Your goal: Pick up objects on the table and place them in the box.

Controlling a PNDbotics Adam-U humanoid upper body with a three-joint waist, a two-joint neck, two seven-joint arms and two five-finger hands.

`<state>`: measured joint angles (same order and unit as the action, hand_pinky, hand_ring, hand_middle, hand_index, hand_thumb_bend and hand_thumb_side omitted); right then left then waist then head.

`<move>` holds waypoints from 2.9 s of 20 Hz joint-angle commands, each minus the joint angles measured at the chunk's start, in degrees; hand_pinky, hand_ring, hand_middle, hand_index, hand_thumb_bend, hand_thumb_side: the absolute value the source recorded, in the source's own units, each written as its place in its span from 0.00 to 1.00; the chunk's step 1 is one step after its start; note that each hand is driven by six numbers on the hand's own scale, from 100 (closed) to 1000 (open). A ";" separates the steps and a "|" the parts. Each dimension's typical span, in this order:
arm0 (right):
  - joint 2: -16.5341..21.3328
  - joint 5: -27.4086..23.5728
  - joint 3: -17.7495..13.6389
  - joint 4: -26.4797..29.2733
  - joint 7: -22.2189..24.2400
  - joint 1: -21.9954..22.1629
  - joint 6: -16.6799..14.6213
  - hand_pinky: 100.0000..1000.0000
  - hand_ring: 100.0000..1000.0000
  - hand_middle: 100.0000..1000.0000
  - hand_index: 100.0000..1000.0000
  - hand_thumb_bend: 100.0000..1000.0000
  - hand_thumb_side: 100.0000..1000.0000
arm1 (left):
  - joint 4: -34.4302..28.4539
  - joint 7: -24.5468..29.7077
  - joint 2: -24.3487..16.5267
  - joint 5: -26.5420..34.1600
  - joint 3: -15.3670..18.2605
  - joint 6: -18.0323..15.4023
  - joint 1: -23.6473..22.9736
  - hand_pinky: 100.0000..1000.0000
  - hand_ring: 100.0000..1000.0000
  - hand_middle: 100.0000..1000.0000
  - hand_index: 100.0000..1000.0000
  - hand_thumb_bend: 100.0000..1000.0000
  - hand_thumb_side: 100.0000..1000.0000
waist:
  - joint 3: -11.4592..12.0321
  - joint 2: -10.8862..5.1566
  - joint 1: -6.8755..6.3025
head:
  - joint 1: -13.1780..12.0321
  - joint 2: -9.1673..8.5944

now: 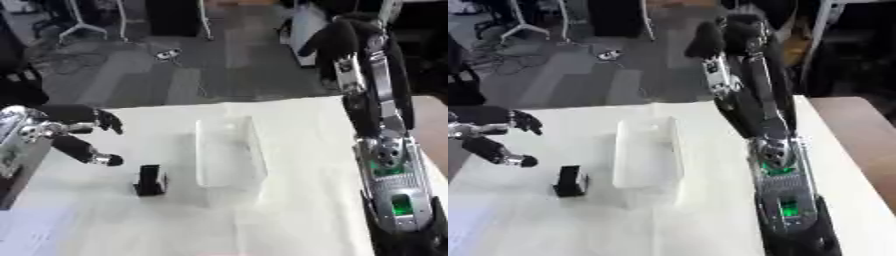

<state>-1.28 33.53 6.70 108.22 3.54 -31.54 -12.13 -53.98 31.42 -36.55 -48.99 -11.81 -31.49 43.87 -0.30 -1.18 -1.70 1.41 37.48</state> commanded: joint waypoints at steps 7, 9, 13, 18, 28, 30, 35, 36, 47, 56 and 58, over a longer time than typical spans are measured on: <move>-0.53 0.27 0.14 0.84 0.39 -0.39 0.02 0.00 0.12 0.21 0.42 0.16 1.00 | 7.22 11.72 1.70 11.13 0.73 1.43 3.41 0.73 0.75 0.83 0.90 0.81 1.00 | -0.06 -0.77 -0.13 | -1.50 0.50; -0.61 0.22 0.17 0.89 0.47 -0.36 0.00 0.00 0.12 0.21 0.42 0.15 1.00 | 7.66 13.44 1.87 12.36 0.63 1.97 3.55 0.74 0.76 0.84 0.90 0.82 1.00 | -0.12 -0.78 -0.16 | -1.50 0.61; -0.74 0.06 0.17 0.92 0.64 -0.33 -0.06 0.00 0.12 0.21 0.42 0.15 1.00 | 8.27 15.92 2.43 13.61 0.61 2.27 3.76 0.77 0.78 0.85 0.92 0.65 1.00 | -0.20 -0.79 -0.17 | -1.58 0.71; -0.93 0.14 0.06 0.94 0.69 -0.26 0.05 0.00 0.12 0.21 0.43 0.15 1.00 | 8.36 18.37 3.20 14.91 0.22 1.63 3.79 0.77 0.78 0.85 0.93 0.55 1.00 | -0.29 -0.82 -0.18 | -1.71 0.70; -0.95 0.47 0.18 0.90 1.28 -0.34 0.11 0.00 0.13 0.21 0.42 0.15 1.00 | 6.45 11.24 3.76 14.47 -1.63 0.33 3.30 0.72 0.72 0.79 0.88 0.40 0.87 | -0.36 -0.75 -0.21 | -1.01 -0.59; -0.97 0.48 0.23 0.92 1.49 -0.34 0.08 0.00 0.13 0.21 0.42 0.15 1.00 | 6.41 8.87 3.76 13.16 -2.02 0.50 3.32 0.74 0.72 0.78 0.87 0.37 0.84 | -0.39 -0.75 -0.23 | -0.80 -1.25; -0.93 0.51 0.30 0.85 1.97 -0.34 0.03 0.00 0.13 0.21 0.42 0.15 1.00 | 4.72 3.46 3.76 6.93 -4.41 0.11 3.55 0.82 0.76 0.81 0.85 0.40 0.88 | -0.42 -0.77 -0.27 | -0.67 -2.09; -0.93 0.53 0.30 0.84 2.05 -0.35 0.02 0.00 0.13 0.21 0.42 0.15 1.00 | 3.98 2.28 3.77 5.02 -4.91 -0.32 3.58 0.84 0.77 0.82 0.85 0.42 0.89 | -0.43 -0.77 -0.27 | -0.65 -2.18; -0.98 0.64 0.37 0.74 2.70 -0.34 -0.04 0.00 0.13 0.21 0.42 0.15 1.00 | -0.05 -6.39 4.11 -18.55 -8.43 -7.90 4.10 0.99 0.86 0.90 0.83 0.37 0.90 | -0.54 -0.79 -0.34 | -1.27 -2.35; -1.17 0.72 0.47 0.76 3.07 -0.41 -0.11 0.00 0.13 0.21 0.42 0.15 1.00 | 3.53 -12.13 5.33 -28.34 -7.23 -8.95 4.42 1.00 0.88 0.92 0.82 0.37 0.92 | -0.68 -0.70 -0.29 | -1.28 -2.46; -1.22 0.75 0.48 0.77 3.16 -0.43 -0.11 0.00 0.13 0.21 0.42 0.15 1.00 | 4.51 -13.44 5.74 -30.12 -6.94 -9.08 4.35 1.00 0.89 0.93 0.83 0.37 0.92 | -0.71 -0.65 -0.27 | -1.26 -2.55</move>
<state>-2.24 34.02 6.98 108.22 6.57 -31.12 -12.17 -49.49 18.86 -30.02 -77.79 -19.67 -40.51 46.74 -0.96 -1.18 -1.96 0.26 35.85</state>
